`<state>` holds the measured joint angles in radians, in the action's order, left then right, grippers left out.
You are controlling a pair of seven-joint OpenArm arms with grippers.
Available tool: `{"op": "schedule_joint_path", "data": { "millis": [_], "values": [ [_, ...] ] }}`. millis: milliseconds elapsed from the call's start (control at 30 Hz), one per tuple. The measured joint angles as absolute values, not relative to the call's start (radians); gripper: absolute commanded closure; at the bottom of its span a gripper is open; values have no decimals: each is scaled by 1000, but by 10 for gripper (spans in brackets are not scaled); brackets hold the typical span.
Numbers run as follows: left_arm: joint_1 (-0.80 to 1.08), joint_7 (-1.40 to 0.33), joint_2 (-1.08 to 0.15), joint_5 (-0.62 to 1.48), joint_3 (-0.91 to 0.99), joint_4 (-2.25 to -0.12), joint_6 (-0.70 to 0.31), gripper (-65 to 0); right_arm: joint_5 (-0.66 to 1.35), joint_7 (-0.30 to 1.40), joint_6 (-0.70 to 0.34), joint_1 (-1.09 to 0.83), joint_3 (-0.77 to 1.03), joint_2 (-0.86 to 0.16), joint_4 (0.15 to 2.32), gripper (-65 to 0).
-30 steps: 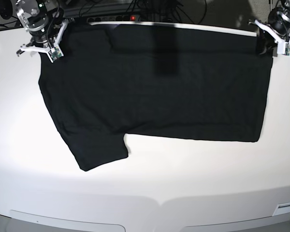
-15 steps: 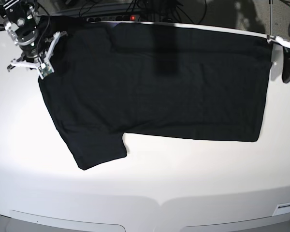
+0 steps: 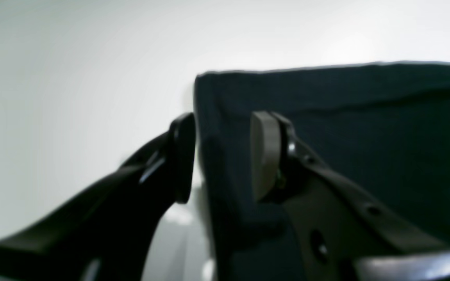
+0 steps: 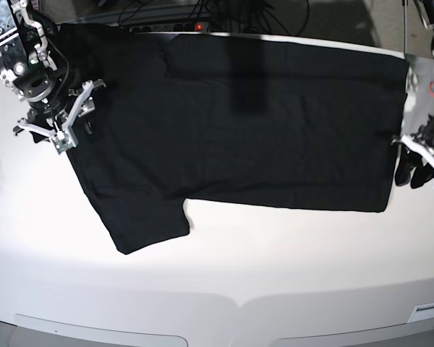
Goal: Fold the T-shirt properly
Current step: 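Release and move both grippers to the shirt's hem corners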
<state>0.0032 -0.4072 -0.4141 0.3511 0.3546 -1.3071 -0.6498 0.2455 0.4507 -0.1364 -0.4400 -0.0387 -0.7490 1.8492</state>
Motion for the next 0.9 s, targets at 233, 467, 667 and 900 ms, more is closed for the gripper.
{"op": "schedule_joint_path", "data": {
  "millis": [233, 467, 667, 900],
  "values": [
    [-263, -411, -467, 354, 205, -919, -692, -230, 276, 454, -136, -432, -39, -748, 1806, -346],
    [-459, -366, -459, 313, 171, -619, -691, -230, 300, 470, -136, -372, -39, -748, 1806, -346],
    [-539, -295, -461, 211, 172, -421, -696, -230, 302, 472, -136, -340, -39, -748, 1806, -345],
    [-564, -413, -448, 263, 177, -383, -703, -210, 302, 473, -139, -294, -39, -748, 1806, -345]
  ]
}}
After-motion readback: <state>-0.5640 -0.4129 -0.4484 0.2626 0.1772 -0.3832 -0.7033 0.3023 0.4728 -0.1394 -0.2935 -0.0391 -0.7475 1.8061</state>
